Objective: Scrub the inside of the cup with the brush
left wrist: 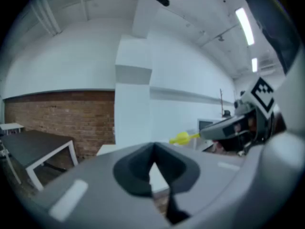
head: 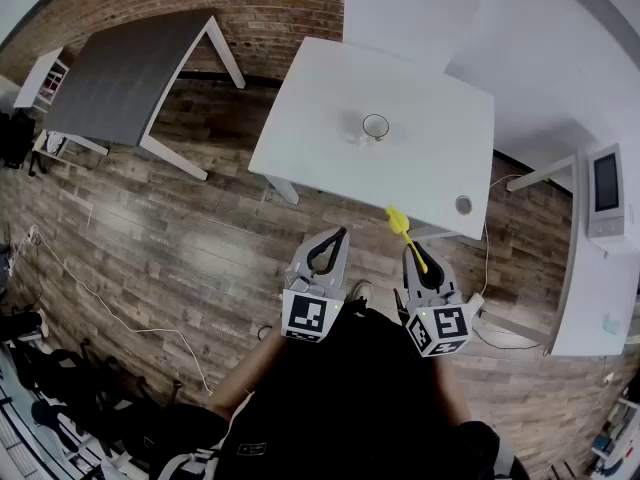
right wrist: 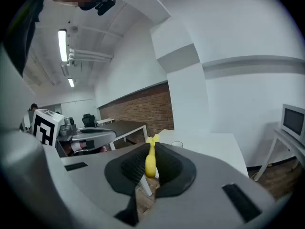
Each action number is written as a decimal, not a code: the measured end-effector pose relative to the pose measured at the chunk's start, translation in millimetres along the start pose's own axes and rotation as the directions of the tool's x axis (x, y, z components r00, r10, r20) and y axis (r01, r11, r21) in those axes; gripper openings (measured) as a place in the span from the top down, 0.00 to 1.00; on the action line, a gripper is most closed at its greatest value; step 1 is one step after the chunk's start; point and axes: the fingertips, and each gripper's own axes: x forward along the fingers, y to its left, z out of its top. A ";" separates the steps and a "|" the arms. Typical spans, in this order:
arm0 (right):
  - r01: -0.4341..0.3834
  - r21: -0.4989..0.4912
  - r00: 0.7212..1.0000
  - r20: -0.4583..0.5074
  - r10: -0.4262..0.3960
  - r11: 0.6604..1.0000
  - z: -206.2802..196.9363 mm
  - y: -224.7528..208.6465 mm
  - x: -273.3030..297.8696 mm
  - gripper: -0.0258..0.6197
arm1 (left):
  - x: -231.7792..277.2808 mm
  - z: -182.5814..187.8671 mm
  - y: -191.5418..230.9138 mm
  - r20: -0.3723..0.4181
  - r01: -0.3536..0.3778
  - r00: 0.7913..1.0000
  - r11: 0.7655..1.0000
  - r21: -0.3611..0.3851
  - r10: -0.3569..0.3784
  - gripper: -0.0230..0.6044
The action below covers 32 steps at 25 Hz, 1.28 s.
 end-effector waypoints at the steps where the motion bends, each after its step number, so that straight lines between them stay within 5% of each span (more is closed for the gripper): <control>1: 0.000 0.000 1.000 0.000 0.000 1.000 -0.1 -0.5 -0.8 0.91 | 0.0 0.1 -0.8 0.000 0.000 1.000 1.000 0.000 0.000 0.96; 19: 0.041 0.039 0.999 0.029 -0.042 0.998 0.7 -23.1 -17.0 0.91 | 4.8 1.9 -19.5 -0.001 -0.001 1.000 1.000 0.023 0.001 0.96; 32: -0.021 0.038 0.999 0.027 0.020 0.999 -11.5 -59.2 -38.9 0.91 | 21.6 3.4 -69.9 0.000 -0.007 1.000 1.000 0.012 0.007 0.96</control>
